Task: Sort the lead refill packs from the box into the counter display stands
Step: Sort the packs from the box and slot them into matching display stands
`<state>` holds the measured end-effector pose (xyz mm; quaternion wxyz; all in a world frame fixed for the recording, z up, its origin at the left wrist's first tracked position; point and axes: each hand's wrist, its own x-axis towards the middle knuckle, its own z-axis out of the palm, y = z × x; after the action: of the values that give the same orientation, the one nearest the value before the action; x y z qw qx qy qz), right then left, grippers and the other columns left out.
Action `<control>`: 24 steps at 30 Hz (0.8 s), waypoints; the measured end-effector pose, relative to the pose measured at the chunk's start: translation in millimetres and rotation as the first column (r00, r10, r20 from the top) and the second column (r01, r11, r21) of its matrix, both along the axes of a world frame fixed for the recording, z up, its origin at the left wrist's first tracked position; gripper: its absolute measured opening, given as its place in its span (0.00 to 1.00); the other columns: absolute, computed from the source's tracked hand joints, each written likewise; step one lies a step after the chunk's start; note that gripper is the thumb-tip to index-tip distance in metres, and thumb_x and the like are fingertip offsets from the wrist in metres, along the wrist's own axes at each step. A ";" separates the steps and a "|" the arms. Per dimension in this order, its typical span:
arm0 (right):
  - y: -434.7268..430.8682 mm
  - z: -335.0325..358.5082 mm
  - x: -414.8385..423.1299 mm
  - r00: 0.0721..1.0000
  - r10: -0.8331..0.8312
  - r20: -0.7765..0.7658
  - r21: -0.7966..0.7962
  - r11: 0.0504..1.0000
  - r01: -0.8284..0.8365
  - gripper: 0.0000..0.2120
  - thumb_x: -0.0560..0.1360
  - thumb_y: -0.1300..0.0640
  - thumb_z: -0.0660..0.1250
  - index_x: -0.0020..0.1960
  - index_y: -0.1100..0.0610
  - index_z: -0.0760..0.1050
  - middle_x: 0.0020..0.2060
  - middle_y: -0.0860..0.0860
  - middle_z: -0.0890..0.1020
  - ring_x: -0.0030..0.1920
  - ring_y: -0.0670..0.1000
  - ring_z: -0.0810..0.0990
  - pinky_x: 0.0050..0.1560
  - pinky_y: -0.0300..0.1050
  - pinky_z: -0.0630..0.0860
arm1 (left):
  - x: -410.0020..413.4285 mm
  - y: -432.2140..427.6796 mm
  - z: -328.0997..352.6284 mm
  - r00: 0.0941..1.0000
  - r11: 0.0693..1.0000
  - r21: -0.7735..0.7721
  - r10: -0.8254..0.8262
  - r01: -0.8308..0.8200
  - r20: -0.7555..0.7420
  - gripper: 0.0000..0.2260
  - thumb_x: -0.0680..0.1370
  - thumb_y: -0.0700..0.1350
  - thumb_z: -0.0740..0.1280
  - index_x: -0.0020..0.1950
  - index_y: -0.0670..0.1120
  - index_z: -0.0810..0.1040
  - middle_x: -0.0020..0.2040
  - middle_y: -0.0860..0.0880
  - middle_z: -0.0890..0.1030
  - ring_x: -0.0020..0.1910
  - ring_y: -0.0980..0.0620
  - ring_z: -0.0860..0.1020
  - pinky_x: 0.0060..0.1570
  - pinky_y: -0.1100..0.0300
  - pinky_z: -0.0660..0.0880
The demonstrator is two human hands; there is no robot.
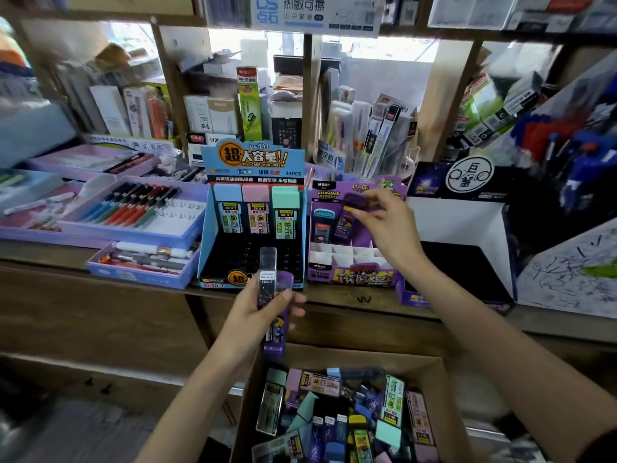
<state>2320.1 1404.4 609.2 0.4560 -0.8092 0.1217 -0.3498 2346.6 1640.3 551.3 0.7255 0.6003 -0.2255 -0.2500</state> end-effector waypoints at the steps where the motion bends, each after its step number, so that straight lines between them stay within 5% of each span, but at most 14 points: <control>1: -0.3 -0.3 0.6 1.000 0.000 0.001 -0.004 1.000 0.000 0.08 0.73 0.62 0.70 0.49 0.53 0.75 0.41 0.42 0.78 0.41 0.37 0.79 0.41 0.28 0.75 | 0.2 0.5 0.2 1.000 1.000 -0.003 0.001 -0.001 -0.007 0.10 0.78 0.37 0.62 0.58 0.40 0.70 0.44 0.44 0.84 0.39 0.51 0.83 0.36 0.60 0.79; 6: -5.3 1.0 2.2 0.999 0.006 -0.033 -0.069 0.998 -0.008 0.09 0.72 0.62 0.70 0.48 0.51 0.75 0.41 0.42 0.79 0.43 0.41 0.80 0.45 0.30 0.76 | -0.4 0.5 0.4 1.000 1.000 -0.007 -0.014 0.013 -0.019 0.10 0.78 0.37 0.62 0.59 0.41 0.70 0.47 0.44 0.84 0.42 0.49 0.83 0.37 0.59 0.80; 10: -4.8 -9.5 3.8 0.984 0.006 -0.180 -0.159 0.987 -0.035 0.09 0.73 0.61 0.70 0.52 0.55 0.77 0.42 0.48 0.80 0.41 0.47 0.80 0.47 0.41 0.78 | -1.6 -2.5 0.2 0.999 0.999 -0.030 -0.014 0.013 -0.032 0.08 0.78 0.38 0.62 0.57 0.44 0.72 0.47 0.44 0.85 0.42 0.50 0.83 0.37 0.59 0.80; 13: -1.3 -20.0 7.4 0.970 -0.054 -0.239 -0.195 0.981 0.007 0.10 0.73 0.60 0.70 0.54 0.57 0.77 0.44 0.50 0.81 0.37 0.42 0.78 0.41 0.33 0.75 | -2.3 -4.7 0.9 1.000 0.999 -0.042 -0.011 0.010 -0.023 0.08 0.77 0.38 0.63 0.56 0.45 0.72 0.49 0.45 0.84 0.43 0.50 0.83 0.38 0.59 0.80; 16: 1.5 -18.3 4.6 0.952 -0.090 -0.292 -0.188 0.982 0.035 0.13 0.73 0.60 0.70 0.57 0.58 0.76 0.47 0.52 0.81 0.43 0.47 0.79 0.43 0.33 0.73 | -3.8 -6.8 1.4 0.999 0.998 -0.063 -0.005 0.003 -0.041 0.09 0.77 0.38 0.64 0.57 0.45 0.73 0.49 0.47 0.84 0.44 0.48 0.83 0.38 0.58 0.80; 20: 14.2 -9.9 -18.8 0.970 -0.178 -0.167 -0.334 0.936 0.114 0.13 0.76 0.58 0.66 0.60 0.57 0.74 0.53 0.49 0.76 0.50 0.44 0.75 0.52 0.37 0.72 | -6.7 -10.9 2.1 0.998 0.996 -0.084 0.016 -0.021 -0.063 0.10 0.76 0.40 0.66 0.56 0.47 0.74 0.44 0.50 0.83 0.43 0.48 0.83 0.38 0.59 0.79; 24: 44.7 -6.8 -42.3 0.945 0.131 -0.301 -0.083 0.983 -0.163 0.05 0.76 0.51 0.65 0.49 0.51 0.77 0.43 0.43 0.80 0.43 0.38 0.77 0.42 0.30 0.72 | -11.2 -18.5 6.5 0.999 0.995 -0.091 -0.031 0.030 -0.009 0.15 0.72 0.44 0.67 0.58 0.46 0.74 0.45 0.49 0.83 0.42 0.48 0.83 0.38 0.60 0.79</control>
<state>2277.8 1449.1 602.4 0.4136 -0.8824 0.1087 -0.1964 2335.4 1621.8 557.7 0.7492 0.5621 -0.2419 -0.2535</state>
